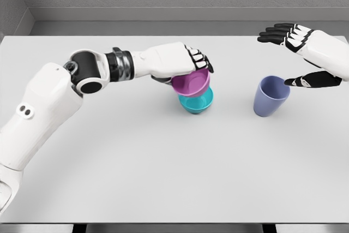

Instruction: Stacking bowl and cup with both arms

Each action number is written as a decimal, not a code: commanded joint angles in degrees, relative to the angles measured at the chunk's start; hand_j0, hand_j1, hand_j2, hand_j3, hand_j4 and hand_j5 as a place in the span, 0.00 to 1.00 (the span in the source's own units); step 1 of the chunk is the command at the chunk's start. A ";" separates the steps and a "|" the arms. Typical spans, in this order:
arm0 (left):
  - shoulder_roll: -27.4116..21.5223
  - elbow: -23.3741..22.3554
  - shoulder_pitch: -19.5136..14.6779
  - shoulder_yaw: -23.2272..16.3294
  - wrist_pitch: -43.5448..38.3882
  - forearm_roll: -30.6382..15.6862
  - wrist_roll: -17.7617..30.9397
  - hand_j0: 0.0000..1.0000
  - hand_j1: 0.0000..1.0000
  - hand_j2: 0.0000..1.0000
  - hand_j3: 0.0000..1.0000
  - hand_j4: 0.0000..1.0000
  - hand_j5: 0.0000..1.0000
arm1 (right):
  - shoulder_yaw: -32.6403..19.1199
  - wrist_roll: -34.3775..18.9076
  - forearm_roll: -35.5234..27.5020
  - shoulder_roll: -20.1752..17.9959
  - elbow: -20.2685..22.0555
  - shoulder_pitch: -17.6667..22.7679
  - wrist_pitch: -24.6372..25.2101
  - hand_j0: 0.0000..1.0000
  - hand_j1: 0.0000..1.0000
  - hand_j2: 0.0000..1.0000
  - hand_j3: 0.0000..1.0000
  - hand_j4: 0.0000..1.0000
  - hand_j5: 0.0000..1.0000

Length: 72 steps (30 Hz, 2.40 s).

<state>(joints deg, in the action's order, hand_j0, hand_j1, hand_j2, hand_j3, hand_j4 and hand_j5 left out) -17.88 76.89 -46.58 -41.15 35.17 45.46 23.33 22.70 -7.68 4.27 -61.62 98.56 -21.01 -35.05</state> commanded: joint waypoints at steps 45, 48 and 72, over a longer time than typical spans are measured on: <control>-7.69 -1.39 -1.05 -0.60 -0.17 -12.23 -0.21 1.00 1.00 1.00 1.00 1.00 1.00 | -0.38 0.03 -0.40 -0.08 -0.12 0.35 0.05 1.00 1.00 1.00 1.00 1.00 1.00; -16.04 -1.31 -1.05 -0.60 -0.17 -22.51 -0.21 1.00 1.00 1.00 1.00 1.00 1.00 | -0.47 0.03 -0.40 -0.34 -1.88 0.97 0.05 1.00 1.00 1.00 1.00 1.00 1.00; -34.50 -0.34 4.13 0.28 -0.17 -25.33 -0.30 1.00 1.00 1.00 1.00 1.00 1.00 | -5.74 -22.73 8.74 -0.60 -10.76 -2.37 1.39 1.00 1.00 1.00 1.00 1.00 1.00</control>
<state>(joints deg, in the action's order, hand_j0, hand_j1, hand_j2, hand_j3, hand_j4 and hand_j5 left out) -52.29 76.53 -42.45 -41.06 35.11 20.52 23.06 16.78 -29.82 12.85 -62.39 88.03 -23.38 -33.86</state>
